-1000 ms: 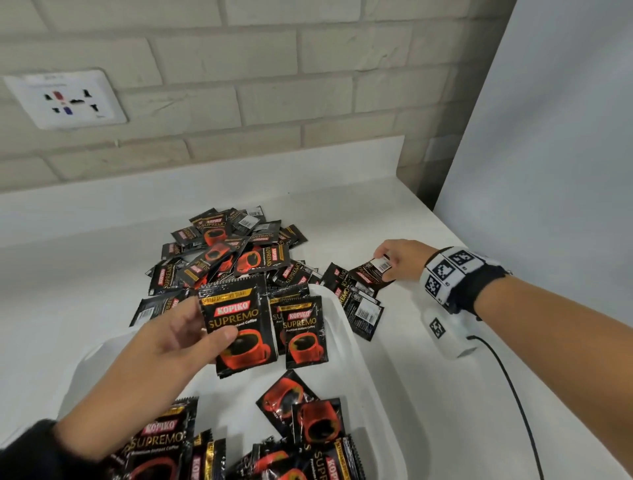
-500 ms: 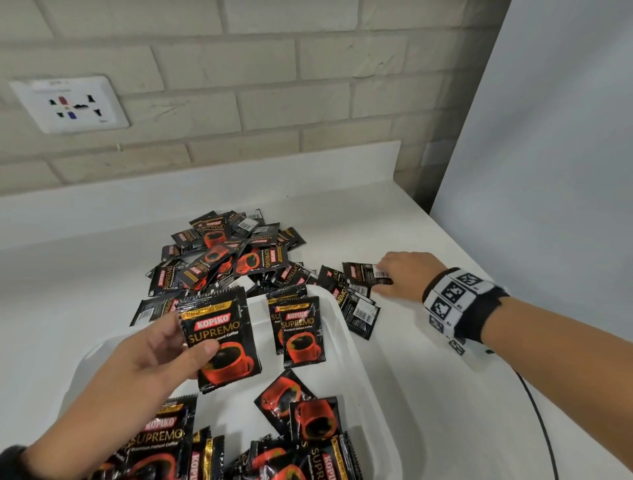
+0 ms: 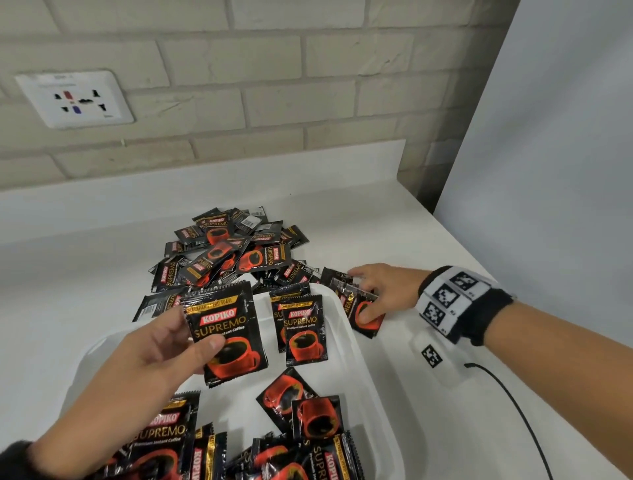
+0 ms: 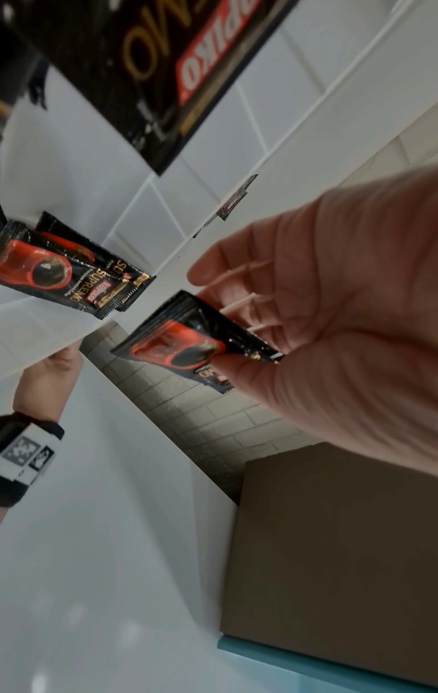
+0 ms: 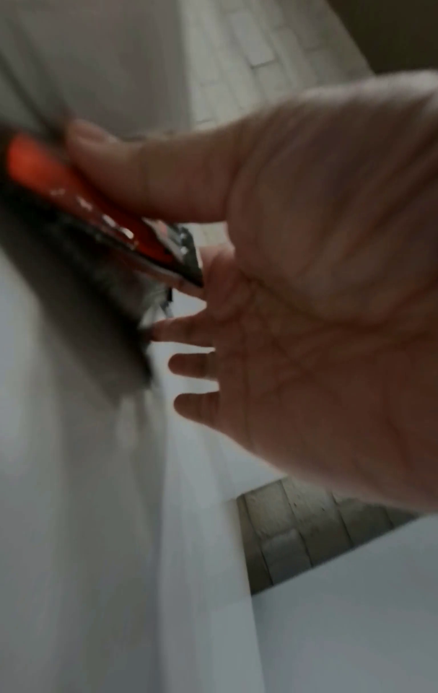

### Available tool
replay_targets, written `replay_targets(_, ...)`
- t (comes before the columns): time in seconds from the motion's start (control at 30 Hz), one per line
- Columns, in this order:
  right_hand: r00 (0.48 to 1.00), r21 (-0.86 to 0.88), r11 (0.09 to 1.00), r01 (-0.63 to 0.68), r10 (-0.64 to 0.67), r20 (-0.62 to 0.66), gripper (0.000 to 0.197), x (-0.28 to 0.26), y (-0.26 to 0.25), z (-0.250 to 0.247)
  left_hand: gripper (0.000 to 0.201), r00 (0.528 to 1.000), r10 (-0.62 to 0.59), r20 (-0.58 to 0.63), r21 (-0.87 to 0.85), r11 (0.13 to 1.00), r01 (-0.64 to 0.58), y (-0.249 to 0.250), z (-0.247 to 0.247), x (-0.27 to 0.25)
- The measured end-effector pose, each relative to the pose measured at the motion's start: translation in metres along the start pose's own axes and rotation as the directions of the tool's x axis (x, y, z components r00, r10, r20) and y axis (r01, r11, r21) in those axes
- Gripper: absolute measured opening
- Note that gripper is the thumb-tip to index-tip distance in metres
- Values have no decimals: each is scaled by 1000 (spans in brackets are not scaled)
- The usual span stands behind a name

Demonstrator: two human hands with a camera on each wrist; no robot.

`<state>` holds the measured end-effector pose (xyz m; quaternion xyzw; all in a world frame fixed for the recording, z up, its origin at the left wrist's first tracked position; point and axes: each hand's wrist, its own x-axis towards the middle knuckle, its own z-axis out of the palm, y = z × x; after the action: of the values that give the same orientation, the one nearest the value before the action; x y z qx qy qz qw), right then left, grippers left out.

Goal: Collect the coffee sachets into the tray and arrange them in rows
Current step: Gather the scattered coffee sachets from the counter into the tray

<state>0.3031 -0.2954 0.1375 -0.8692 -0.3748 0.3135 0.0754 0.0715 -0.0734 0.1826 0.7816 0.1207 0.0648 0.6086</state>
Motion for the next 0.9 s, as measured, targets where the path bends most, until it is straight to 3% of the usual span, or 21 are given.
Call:
replay_targets(0.1,995,75,997,-34,40,-86,49,6,-7,8,68,1000,27,6,-1,1000,-27,3,1,-3)
replay_targets(0.23,987,102,995,-18,34,-160,25,2,-14,9,68,1000,30,0,25,999,-30,2,-7,-10)
replay_targets(0.43,966,338,941,-3,90,-241,27,-4,-4,8,54,999,35,-29,85,996,-32,-4,-20,-22)
replay_targets(0.53,930,415,910,21,135,-343,25,-18,2,-2,62,999,11,34,103,995,-14,-8,-22,-33)
replay_targets(0.67,867,518,842,148,142,-478,29,-51,-10,-15,51,990,-75,119,219,975,48,-11,-19,-46)
replay_targets(0.77,905,562,789,248,19,-425,30,-79,-42,-12,56,963,-119,242,297,954,43,-10,-15,-52)
replay_targets(0.83,945,592,761,267,-87,-315,31,-94,-66,-4,63,952,-142,270,331,942,47,-14,-13,-52)
replay_targets(0.9,969,594,766,245,-185,-161,34,-105,-86,9,66,947,-172,270,468,883,27,-16,-11,-52)
